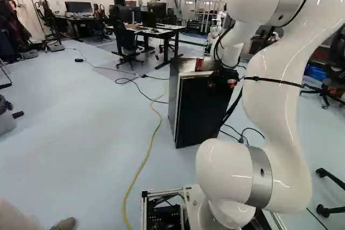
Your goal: Grab a drink from the fridge
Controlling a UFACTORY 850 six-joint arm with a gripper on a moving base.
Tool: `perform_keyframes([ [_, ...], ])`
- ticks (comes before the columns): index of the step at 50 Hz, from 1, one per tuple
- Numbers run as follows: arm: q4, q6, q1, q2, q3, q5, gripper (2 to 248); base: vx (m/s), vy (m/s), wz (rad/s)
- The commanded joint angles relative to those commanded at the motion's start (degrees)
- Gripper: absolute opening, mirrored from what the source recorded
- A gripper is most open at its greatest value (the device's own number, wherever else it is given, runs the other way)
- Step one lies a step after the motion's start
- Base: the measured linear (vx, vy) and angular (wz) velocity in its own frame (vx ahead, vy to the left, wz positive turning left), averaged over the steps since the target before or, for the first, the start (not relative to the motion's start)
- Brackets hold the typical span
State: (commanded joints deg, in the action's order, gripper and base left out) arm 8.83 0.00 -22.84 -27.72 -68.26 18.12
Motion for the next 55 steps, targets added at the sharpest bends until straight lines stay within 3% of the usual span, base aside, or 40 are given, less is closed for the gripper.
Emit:
perform_keyframes([
  [55, 0.0, 0.0, 2.79, -1.05, -1.45, 0.0, 247, 0.0, 0.0, 0.0],
])
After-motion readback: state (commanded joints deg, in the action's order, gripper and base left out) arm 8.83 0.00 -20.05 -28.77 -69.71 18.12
